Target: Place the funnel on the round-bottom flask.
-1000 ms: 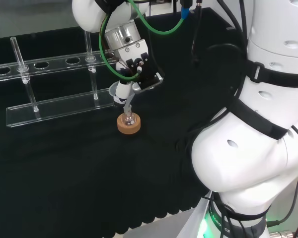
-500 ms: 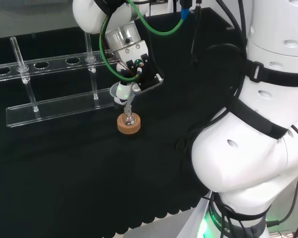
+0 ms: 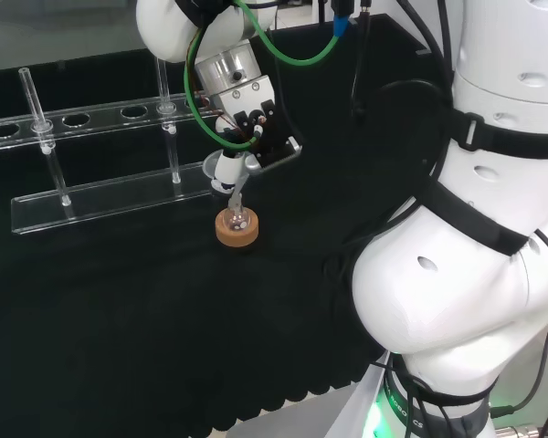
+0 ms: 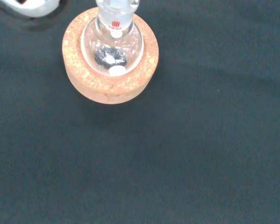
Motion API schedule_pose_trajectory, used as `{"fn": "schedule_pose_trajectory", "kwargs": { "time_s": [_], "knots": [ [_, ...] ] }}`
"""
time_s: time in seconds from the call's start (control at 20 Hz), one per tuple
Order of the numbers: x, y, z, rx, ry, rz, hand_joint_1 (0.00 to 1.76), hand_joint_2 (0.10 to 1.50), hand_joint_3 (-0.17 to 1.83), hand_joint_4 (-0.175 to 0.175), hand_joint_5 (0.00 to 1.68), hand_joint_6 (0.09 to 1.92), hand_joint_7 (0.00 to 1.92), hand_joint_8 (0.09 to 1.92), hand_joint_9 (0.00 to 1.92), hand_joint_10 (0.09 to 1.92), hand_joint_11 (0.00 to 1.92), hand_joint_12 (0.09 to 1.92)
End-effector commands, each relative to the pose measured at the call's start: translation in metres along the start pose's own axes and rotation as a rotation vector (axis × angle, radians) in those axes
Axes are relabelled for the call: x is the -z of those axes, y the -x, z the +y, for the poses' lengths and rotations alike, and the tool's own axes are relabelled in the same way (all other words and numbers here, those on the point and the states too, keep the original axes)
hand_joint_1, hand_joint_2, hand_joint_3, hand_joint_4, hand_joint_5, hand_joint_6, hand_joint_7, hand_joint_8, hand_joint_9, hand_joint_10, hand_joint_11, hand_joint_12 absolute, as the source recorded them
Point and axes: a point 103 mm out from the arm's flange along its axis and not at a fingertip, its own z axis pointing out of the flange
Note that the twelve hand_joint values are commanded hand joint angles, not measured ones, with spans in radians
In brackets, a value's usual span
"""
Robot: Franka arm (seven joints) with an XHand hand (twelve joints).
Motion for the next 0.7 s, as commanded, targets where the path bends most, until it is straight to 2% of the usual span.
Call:
{"fn": "schedule_pose_trajectory", "kwargs": {
  "time_s": [0.05, 0.7],
  "knots": [
    [-0.0019, 0.0026, 0.0005, -0.002, -0.015, -0.002, 0.76, 0.66, 0.55, -0.053, 0.37, 0.59, 0.46, 0.82, 0.77, 0.61, 0.5, 1.28],
    [-0.006, 0.0069, -0.0012, 0.02, -0.026, 0.031, 0.69, 0.66, 0.51, -0.068, 0.33, 0.4, 0.33, 0.81, 0.67, 0.66, 0.44, 1.31]
  ]
}}
